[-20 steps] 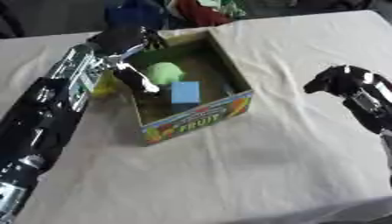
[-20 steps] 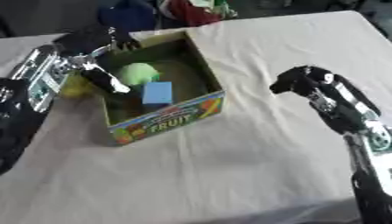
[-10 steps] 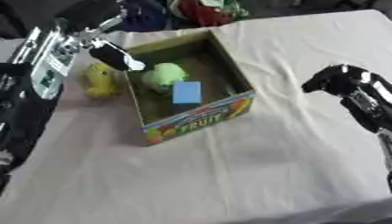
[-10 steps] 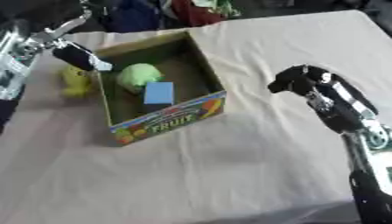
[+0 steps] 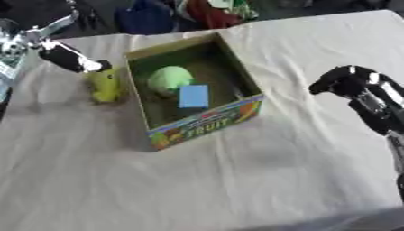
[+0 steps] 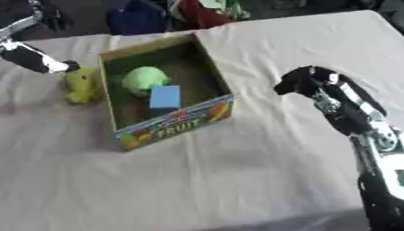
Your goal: Pick up objects on the table and place them in the box.
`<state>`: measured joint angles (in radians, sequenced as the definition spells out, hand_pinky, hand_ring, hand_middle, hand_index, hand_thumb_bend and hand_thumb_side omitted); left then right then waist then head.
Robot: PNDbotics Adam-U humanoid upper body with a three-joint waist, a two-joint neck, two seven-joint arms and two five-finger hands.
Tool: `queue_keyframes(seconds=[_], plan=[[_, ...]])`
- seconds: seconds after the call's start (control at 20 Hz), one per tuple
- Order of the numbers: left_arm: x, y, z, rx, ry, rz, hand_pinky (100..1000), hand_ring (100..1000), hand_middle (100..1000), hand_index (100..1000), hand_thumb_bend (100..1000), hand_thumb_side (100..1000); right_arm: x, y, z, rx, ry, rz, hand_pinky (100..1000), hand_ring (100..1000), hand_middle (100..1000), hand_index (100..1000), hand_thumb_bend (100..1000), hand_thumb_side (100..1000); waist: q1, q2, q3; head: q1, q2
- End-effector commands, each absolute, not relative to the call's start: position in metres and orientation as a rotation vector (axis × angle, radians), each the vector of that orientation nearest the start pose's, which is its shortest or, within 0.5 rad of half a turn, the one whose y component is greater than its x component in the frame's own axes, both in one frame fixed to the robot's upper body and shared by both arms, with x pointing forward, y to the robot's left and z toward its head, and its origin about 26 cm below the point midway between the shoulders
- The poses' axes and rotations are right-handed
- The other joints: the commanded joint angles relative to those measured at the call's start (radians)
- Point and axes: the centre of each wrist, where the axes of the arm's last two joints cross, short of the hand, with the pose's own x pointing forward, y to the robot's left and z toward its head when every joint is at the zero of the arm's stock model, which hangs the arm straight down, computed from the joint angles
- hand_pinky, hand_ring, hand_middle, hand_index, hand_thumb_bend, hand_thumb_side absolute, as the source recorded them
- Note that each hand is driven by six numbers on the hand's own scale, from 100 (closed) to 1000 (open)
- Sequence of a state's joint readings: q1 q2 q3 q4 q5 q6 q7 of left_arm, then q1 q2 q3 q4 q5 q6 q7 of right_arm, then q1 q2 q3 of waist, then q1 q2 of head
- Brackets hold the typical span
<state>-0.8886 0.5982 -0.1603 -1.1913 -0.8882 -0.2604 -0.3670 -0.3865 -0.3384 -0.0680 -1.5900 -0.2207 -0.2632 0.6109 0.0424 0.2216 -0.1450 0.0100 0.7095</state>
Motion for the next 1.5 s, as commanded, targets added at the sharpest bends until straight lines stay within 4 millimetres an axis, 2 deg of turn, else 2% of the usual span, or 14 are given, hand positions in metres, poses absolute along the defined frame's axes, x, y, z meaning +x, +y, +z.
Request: queue_keyframes(seconds=[0.05, 0.55, 1.05, 1.3, 1.5], plan=[[0.447, 0.322, 0.264, 1.151, -1.483, -1.577, 718, 644, 625, 815, 558, 413, 0.361, -0.309, 0.150, 0.267, -2.121, 0.836, 736, 719, 619, 742, 100, 655, -0.002, -0.021, -0.001, 0.003, -0.013], [0.460, 0.331, 0.233, 1.100, -1.353, -1.585, 722, 657, 642, 820, 588, 477, 0.361, -0.308, 0.149, 0.269, -2.119, 0.836, 736, 719, 619, 742, 100, 658, -0.004, -0.017, -0.011, 0.000, -0.012], [0.471, 0.322, 0.211, 1.108, -1.275, -1.583, 731, 674, 678, 832, 616, 501, 0.360, -0.308, 0.147, 0.272, -2.118, 0.832, 736, 719, 619, 742, 100, 660, -0.007, -0.016, -0.019, 0.003, -0.008], [0.473, 0.321, 0.199, 1.143, -1.256, -1.569, 703, 641, 656, 817, 564, 432, 0.360, -0.308, 0.147, 0.272, -2.117, 0.832, 737, 720, 619, 743, 100, 661, -0.008, -0.014, -0.021, 0.002, -0.006], [0.473, 0.321, 0.191, 1.197, -1.273, -1.534, 661, 592, 601, 772, 482, 333, 0.360, -0.308, 0.147, 0.272, -2.117, 0.832, 737, 720, 619, 743, 100, 662, -0.009, -0.012, -0.021, 0.001, -0.006]])
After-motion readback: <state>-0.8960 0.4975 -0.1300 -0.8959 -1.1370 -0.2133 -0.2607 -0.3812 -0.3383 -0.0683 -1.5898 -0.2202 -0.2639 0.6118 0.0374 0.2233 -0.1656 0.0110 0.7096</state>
